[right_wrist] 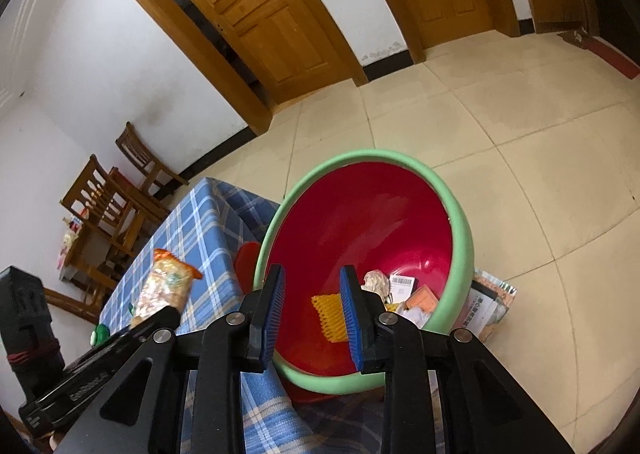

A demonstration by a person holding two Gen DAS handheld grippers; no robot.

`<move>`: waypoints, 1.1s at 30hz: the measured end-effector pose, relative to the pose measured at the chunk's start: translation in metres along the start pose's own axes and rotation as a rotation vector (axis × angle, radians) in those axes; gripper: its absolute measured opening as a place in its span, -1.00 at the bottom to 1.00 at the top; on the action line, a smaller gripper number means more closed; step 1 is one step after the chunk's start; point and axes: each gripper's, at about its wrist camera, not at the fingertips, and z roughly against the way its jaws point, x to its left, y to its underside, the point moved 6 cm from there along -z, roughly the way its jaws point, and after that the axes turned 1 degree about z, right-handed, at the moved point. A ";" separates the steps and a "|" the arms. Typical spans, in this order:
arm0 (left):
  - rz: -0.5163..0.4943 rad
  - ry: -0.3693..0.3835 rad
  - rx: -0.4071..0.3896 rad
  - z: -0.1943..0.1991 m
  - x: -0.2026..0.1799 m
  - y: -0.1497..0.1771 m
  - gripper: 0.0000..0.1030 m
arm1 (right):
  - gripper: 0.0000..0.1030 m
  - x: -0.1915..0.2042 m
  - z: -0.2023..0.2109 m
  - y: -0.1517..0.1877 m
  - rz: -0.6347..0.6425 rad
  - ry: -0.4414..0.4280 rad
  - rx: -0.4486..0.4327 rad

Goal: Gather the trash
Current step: 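Open the right tool to drop the clear bag while the left tool drops the bread bag, then move both tools back over the table toward the toy figure and blue slide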

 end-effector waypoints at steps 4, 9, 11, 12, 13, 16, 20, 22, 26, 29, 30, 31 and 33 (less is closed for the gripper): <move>-0.031 0.002 0.011 -0.013 -0.010 -0.003 -0.37 | -0.44 -0.003 0.006 -0.001 0.000 0.002 -0.011; -0.057 0.006 0.020 -0.026 -0.019 -0.007 -0.37 | -0.44 -0.007 0.010 0.000 -0.003 0.006 -0.011; -0.055 0.007 0.025 -0.029 -0.020 -0.008 -0.26 | -0.44 -0.008 0.010 0.000 -0.006 0.007 -0.010; -0.051 0.011 0.027 -0.029 -0.021 -0.007 -0.22 | -0.44 -0.009 0.009 0.000 -0.007 0.006 -0.009; -0.047 0.015 0.026 -0.029 -0.021 -0.007 -0.19 | -0.44 -0.010 0.009 0.000 -0.009 0.005 -0.009; -0.044 0.013 0.023 -0.026 -0.019 -0.005 -0.19 | -0.44 -0.009 0.008 0.000 -0.009 0.002 -0.006; -0.025 0.005 0.021 -0.021 -0.014 -0.002 -0.19 | -0.44 -0.007 0.008 0.002 -0.003 -0.006 -0.004; -0.016 -0.003 0.016 -0.018 -0.011 -0.001 -0.19 | -0.44 -0.006 0.008 0.002 0.000 -0.008 -0.002; 0.001 -0.028 -0.002 -0.009 0.000 -0.001 -0.19 | -0.44 -0.004 0.006 0.005 0.007 -0.012 0.005; 0.022 -0.042 -0.013 -0.003 0.013 -0.002 -0.19 | -0.44 -0.002 0.005 0.006 0.009 -0.016 0.010; 0.031 -0.048 -0.018 0.000 0.018 -0.003 -0.19 | -0.44 -0.001 0.004 0.007 0.010 -0.016 0.010; 0.039 -0.056 -0.024 0.002 0.023 -0.004 -0.19 | -0.44 -0.001 0.004 0.007 0.012 -0.015 0.012; 0.059 -0.076 -0.036 0.007 0.035 -0.004 -0.19 | -0.44 0.000 0.003 0.008 0.014 -0.015 0.014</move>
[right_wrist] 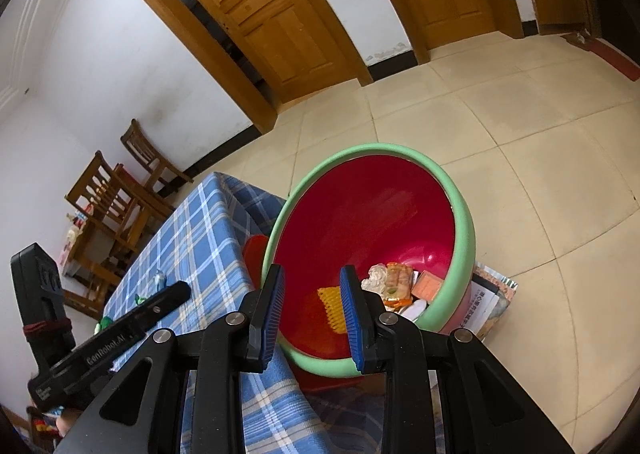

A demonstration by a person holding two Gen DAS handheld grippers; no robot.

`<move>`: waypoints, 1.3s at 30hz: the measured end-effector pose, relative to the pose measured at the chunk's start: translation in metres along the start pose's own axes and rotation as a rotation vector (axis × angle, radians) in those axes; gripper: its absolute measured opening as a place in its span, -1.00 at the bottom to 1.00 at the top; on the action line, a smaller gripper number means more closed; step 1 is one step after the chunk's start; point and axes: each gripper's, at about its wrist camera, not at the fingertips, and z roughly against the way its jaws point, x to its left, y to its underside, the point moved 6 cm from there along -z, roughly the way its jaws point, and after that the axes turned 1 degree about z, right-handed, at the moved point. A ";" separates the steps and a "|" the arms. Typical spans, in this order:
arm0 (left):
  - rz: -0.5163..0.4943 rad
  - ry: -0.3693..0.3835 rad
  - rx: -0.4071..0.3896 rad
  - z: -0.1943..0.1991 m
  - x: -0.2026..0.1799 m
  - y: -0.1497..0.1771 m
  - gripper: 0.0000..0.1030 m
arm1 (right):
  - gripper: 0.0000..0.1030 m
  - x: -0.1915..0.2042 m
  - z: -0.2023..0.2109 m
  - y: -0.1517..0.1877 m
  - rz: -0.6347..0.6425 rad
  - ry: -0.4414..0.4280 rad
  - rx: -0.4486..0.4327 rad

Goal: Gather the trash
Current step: 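Move both tools back over the table toward the toy figure and blue slide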

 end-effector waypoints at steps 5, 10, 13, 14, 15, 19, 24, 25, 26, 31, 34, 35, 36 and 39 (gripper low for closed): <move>0.056 -0.058 -0.010 0.006 0.036 -0.005 -0.19 | -0.43 0.004 -0.003 0.001 0.006 0.006 0.006; 0.109 -0.107 -0.028 0.013 0.069 -0.010 -0.19 | -0.43 0.008 -0.007 0.003 0.012 0.011 0.014; 0.149 -0.135 -0.042 0.019 0.090 -0.012 -0.19 | -0.42 0.008 -0.009 0.004 0.012 0.013 0.021; 0.161 -0.141 -0.046 0.020 0.096 -0.012 -0.19 | -0.42 0.008 -0.010 0.005 0.012 0.014 0.024; 0.176 -0.150 -0.051 0.022 0.103 -0.013 -0.19 | -0.42 0.009 -0.011 0.005 0.012 0.016 0.027; 0.223 -0.189 -0.061 0.025 0.130 -0.016 -0.19 | -0.42 0.009 -0.014 0.006 0.013 0.022 0.034; 0.265 -0.244 -0.063 0.024 0.158 -0.016 -0.19 | -0.42 0.010 -0.016 0.006 0.015 0.029 0.041; 0.270 -0.256 -0.062 0.023 0.164 -0.016 -0.19 | -0.42 0.010 -0.017 0.007 0.015 0.030 0.042; 0.275 -0.270 -0.061 0.022 0.169 -0.016 -0.19 | -0.42 0.011 -0.017 0.007 0.017 0.031 0.044; 0.292 -0.312 -0.057 0.016 0.189 -0.016 -0.19 | -0.42 0.017 -0.021 0.009 0.031 0.042 0.052; 0.312 -0.314 -0.048 0.010 0.200 -0.014 -0.19 | -0.41 0.021 -0.024 0.009 0.040 0.048 0.057; 0.318 -0.313 -0.048 0.009 0.203 -0.014 -0.19 | -0.41 0.023 -0.025 0.009 0.045 0.050 0.058; 0.322 -0.310 -0.046 0.008 0.205 -0.014 -0.19 | -0.41 0.026 -0.026 0.009 0.049 0.053 0.059; 0.332 -0.301 -0.049 0.003 0.211 -0.012 -0.19 | -0.41 0.033 -0.029 0.010 0.068 0.062 0.058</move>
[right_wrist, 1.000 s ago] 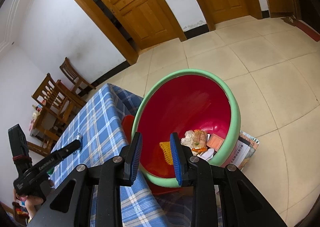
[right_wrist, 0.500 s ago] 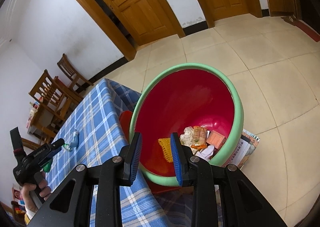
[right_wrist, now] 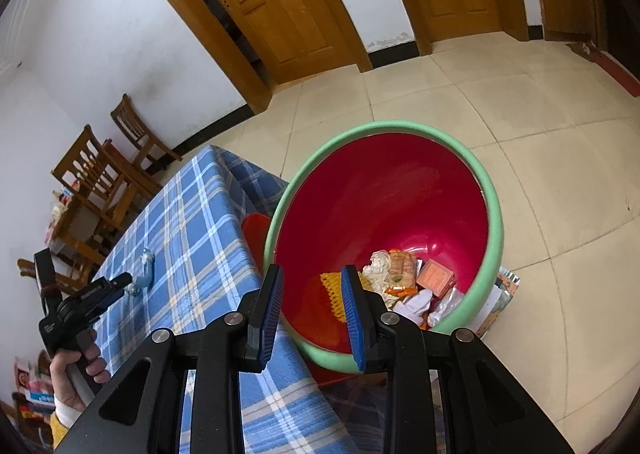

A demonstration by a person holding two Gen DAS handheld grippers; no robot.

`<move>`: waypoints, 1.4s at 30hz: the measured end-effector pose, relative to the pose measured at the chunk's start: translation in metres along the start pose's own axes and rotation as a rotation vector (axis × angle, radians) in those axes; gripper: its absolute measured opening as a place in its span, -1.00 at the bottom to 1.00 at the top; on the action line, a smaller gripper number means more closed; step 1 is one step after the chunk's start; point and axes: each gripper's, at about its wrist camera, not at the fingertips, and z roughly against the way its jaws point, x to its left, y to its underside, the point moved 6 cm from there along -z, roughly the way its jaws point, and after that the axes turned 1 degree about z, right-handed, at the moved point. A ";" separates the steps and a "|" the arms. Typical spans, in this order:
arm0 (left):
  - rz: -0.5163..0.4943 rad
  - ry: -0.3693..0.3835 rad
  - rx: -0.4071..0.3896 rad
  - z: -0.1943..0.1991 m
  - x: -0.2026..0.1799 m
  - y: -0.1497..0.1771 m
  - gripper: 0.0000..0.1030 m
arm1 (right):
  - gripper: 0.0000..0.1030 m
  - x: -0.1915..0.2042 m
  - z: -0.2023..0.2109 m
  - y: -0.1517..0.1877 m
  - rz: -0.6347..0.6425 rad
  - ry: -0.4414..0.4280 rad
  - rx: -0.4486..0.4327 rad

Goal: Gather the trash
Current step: 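Move both tools back over the table toward the toy figure and blue slide, then grasp the green-purple toy figure with the left tool while the right tool grasps the blue slide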

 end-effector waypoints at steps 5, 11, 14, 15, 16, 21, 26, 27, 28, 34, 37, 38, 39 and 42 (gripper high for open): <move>-0.011 0.017 -0.018 -0.002 0.004 0.000 -0.19 | -0.41 0.015 -0.005 0.001 0.028 0.001 0.009; -0.038 0.022 -0.039 -0.002 0.007 0.002 -0.39 | -0.41 0.037 -0.012 0.002 0.073 -0.006 0.021; -0.020 0.052 -0.030 -0.003 0.012 0.003 -0.46 | -0.41 0.051 -0.019 0.003 0.099 -0.013 0.032; -0.014 0.061 -0.023 -0.004 0.013 0.004 -0.47 | -0.41 0.055 -0.022 0.003 0.106 -0.016 0.034; -0.008 0.067 -0.019 -0.004 0.015 0.006 -0.47 | -0.41 0.060 -0.024 0.003 0.114 -0.020 0.037; 0.011 0.093 -0.021 0.001 0.021 0.009 -0.47 | -0.41 0.089 -0.035 0.006 0.172 -0.039 0.054; 0.044 0.104 -0.042 0.011 0.031 0.008 -0.47 | -0.41 0.119 -0.050 0.009 0.229 -0.062 0.073; 0.049 0.100 -0.046 0.013 0.034 0.007 -0.47 | -0.41 0.124 -0.052 0.010 0.238 -0.067 0.076; 0.054 0.098 -0.050 0.014 0.037 0.007 -0.47 | -0.41 0.130 -0.055 0.011 0.252 -0.073 0.082; 0.087 0.098 -0.064 0.019 0.052 0.005 -0.47 | -0.41 0.168 -0.075 0.021 0.325 -0.103 0.116; 0.101 0.090 -0.063 0.021 0.060 0.005 -0.47 | -0.41 0.186 -0.086 0.028 0.361 -0.116 0.134; 0.105 0.087 -0.064 0.022 0.061 0.005 -0.47 | -0.41 0.191 -0.089 0.029 0.373 -0.119 0.140; 0.108 0.084 -0.067 0.023 0.063 0.005 -0.47 | -0.41 0.198 -0.094 0.032 0.386 -0.123 0.148; 0.117 0.086 -0.067 0.024 0.067 0.004 -0.47 | -0.41 0.214 -0.105 0.039 0.421 -0.133 0.165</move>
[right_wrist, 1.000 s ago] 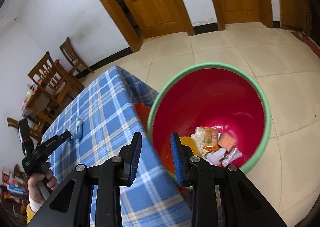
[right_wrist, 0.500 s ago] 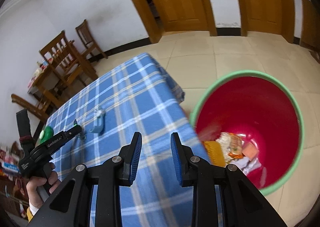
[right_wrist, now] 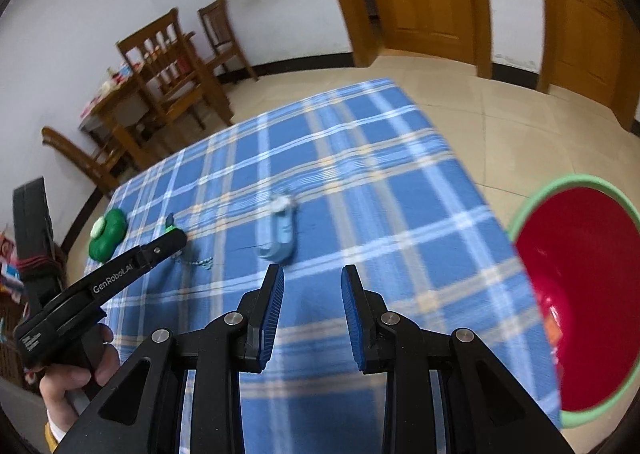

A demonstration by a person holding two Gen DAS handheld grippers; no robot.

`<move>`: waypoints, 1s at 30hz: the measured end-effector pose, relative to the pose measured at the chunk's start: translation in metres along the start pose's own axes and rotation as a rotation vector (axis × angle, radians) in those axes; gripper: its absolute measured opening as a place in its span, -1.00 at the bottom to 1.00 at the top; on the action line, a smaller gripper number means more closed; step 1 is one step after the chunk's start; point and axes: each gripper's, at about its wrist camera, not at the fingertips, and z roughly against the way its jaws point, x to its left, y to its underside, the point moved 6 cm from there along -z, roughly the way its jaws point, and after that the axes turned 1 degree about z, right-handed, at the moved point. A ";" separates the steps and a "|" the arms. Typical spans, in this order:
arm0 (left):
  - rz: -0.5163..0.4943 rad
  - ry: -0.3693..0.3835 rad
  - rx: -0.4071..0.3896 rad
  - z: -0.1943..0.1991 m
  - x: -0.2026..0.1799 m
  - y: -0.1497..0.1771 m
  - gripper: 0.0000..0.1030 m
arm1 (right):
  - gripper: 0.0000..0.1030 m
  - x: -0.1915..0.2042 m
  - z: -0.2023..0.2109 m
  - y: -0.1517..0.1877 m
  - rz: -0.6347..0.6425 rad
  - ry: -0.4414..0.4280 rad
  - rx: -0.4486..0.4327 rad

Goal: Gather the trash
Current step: 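Grasp the green-purple toy figure with the left tool while the right tool grasps the blue slide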

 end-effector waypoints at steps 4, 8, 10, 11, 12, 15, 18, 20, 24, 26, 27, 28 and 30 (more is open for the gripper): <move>0.016 0.002 0.001 0.000 0.003 -0.001 -0.47 | -0.41 0.017 -0.019 -0.004 0.042 0.005 0.015; 0.026 -0.004 0.002 0.000 0.006 -0.001 -0.47 | -0.41 0.022 -0.034 -0.006 0.059 0.015 0.035; 0.031 -0.010 0.004 0.000 0.009 -0.001 -0.47 | -0.41 0.024 -0.042 -0.008 0.063 0.021 0.042; 0.032 -0.011 0.005 0.000 0.010 -0.001 -0.47 | -0.41 0.024 -0.046 -0.009 0.062 0.026 0.044; 0.034 -0.012 0.005 -0.001 0.010 -0.001 -0.47 | -0.41 0.025 -0.047 -0.009 0.061 0.027 0.044; 0.039 -0.015 0.008 -0.001 0.011 0.000 -0.47 | -0.41 0.024 -0.053 -0.010 0.054 0.029 0.049; 0.040 -0.016 0.010 -0.001 0.012 -0.001 -0.47 | -0.42 0.023 -0.054 -0.011 0.054 0.026 0.040; 0.039 -0.017 0.010 -0.001 0.012 -0.001 -0.47 | -0.42 0.022 -0.054 -0.012 0.054 0.025 0.039; 0.035 -0.017 0.011 -0.001 0.012 0.000 -0.47 | -0.59 0.019 -0.052 -0.011 0.060 0.031 0.035; 0.033 -0.018 0.011 -0.002 0.012 0.000 -0.47 | -0.64 0.017 -0.051 -0.011 0.053 0.025 0.033; 0.032 -0.019 0.012 -0.002 0.012 0.000 -0.47 | -0.64 0.016 -0.050 -0.011 0.051 0.024 0.030; 0.031 -0.020 0.012 -0.002 0.011 0.000 -0.47 | -0.64 0.014 -0.049 -0.011 0.048 0.025 0.026; 0.028 -0.022 0.012 -0.003 0.010 0.000 -0.47 | -0.64 0.011 -0.045 -0.011 0.041 0.024 0.015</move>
